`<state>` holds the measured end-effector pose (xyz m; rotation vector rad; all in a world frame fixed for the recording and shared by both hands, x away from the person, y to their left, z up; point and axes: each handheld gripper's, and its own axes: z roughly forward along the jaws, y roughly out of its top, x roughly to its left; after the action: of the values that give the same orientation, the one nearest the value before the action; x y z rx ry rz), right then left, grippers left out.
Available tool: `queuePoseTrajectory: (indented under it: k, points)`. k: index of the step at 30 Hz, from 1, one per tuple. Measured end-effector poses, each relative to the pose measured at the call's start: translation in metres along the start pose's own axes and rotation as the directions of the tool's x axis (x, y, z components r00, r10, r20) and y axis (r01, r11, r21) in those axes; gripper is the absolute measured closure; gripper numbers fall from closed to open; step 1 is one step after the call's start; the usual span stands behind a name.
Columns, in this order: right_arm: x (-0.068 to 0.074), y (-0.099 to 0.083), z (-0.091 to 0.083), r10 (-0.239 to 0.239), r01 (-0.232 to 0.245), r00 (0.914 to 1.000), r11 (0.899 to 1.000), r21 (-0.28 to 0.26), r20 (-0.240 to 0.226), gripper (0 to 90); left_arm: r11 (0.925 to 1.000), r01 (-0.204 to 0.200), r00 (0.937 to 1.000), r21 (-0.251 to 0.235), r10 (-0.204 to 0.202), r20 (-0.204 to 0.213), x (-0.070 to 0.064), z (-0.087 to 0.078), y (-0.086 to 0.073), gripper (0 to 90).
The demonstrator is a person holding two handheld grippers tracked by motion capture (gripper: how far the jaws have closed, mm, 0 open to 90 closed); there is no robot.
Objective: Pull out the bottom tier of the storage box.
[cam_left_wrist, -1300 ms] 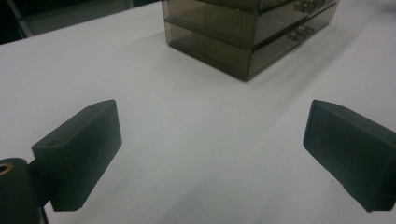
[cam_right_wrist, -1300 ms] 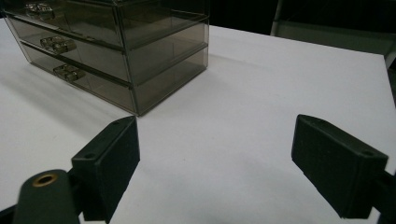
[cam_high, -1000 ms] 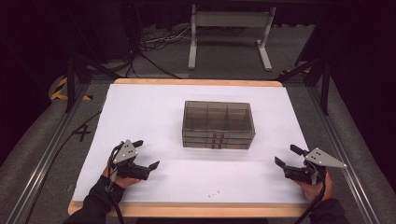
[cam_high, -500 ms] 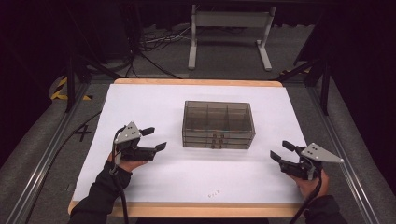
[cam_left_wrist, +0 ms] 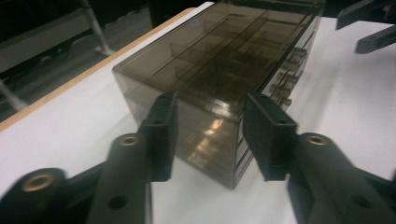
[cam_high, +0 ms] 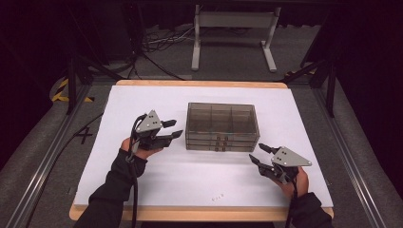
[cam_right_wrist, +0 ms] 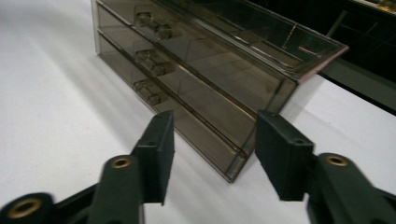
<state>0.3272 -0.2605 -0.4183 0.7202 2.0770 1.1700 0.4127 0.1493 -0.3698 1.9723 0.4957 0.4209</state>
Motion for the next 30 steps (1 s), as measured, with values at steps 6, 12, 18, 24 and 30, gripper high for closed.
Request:
queuePoseTrajectory:
  k: [6, 12, 18, 24, 30]
  points:
    - [0.011, 0.007, 0.010, -0.056, 0.057, 0.9981, 0.998, 0.031, -0.025, 66.2, 0.9984, -0.036, 0.9971, 0.043, 0.033, 0.068, 0.002, 0.013, 0.012, 79.0]
    - [0.026, 0.013, 0.020, -0.129, 0.130, 0.9912, 0.990, 0.048, -0.030, 76.7, 0.9903, -0.092, 0.9930, 0.103, 0.084, 0.083, 0.001, 0.027, 0.020, 86.2]
    - [0.035, 0.016, 0.029, -0.174, 0.176, 0.9843, 0.983, 0.061, -0.027, 79.9, 0.9866, -0.096, 0.9924, 0.132, 0.085, 0.090, 0.003, 0.034, 0.020, 87.6]
    - [0.050, 0.019, 0.048, -0.260, 0.259, 0.9655, 0.963, 0.080, 0.007, 75.4, 0.9922, -0.053, 0.9940, 0.113, 0.042, 0.101, 0.007, 0.033, 0.016, 87.8]
    - [0.070, 0.020, 0.066, -0.400, 0.391, 0.9154, 0.911, 0.129, 0.048, 71.4, 0.9943, -0.039, 0.9947, 0.099, 0.029, 0.099, 0.008, 0.035, 0.014, 89.3]
